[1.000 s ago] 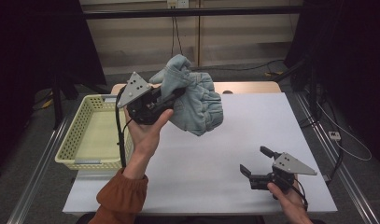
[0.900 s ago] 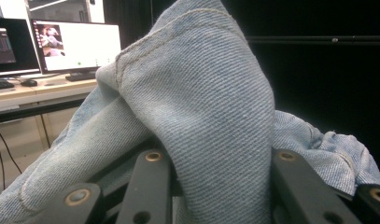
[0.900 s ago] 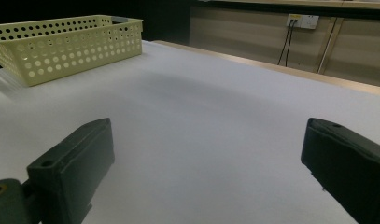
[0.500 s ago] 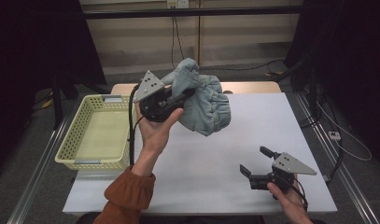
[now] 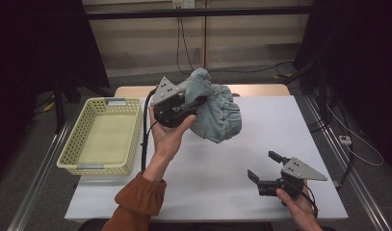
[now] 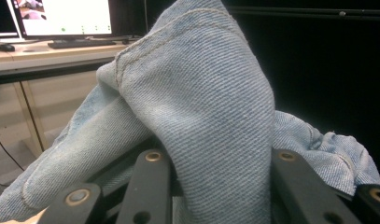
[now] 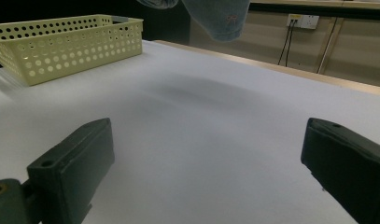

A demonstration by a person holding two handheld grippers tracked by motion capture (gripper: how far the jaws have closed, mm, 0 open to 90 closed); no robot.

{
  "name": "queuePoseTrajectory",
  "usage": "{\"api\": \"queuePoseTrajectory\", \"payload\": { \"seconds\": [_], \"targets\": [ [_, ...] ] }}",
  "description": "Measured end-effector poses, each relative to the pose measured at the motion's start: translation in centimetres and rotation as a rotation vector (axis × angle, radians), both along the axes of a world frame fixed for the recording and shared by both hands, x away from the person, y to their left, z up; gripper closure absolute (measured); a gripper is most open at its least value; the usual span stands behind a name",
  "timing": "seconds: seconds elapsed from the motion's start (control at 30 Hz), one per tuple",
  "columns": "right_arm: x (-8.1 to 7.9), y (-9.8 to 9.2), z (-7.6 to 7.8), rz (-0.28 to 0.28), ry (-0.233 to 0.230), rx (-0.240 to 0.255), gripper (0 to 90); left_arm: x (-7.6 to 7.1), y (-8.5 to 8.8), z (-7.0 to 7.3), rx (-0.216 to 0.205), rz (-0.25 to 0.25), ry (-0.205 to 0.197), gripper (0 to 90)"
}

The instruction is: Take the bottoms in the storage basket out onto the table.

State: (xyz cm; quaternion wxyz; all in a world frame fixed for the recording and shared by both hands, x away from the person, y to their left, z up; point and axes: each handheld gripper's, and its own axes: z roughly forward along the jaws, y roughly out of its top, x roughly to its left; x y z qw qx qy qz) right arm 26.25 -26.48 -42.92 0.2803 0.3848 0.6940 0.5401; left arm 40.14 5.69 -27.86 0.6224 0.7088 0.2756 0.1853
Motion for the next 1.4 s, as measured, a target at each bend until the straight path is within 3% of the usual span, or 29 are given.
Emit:
{"api": "queuePoseTrajectory", "payload": {
  "seconds": [0.4, 0.97, 1.4],
  "targets": [
    [0.0, 0.0, 0.0, -0.004, 0.001, 0.000, 2.8, 1.4, 0.1, -1.4, 0.028, 0.047, 0.051, 70.7],
    [0.0, -0.1, 0.0, -0.005, 0.003, -0.002, 2.8, 2.8, -0.3, -3.9, 0.067, 0.049, 0.127, 70.2],
    [0.1, -0.1, 0.0, -0.005, 0.002, -0.002, 2.8, 3.7, -0.4, -5.4, 0.101, 0.059, 0.153, 69.8]
  ]
}}
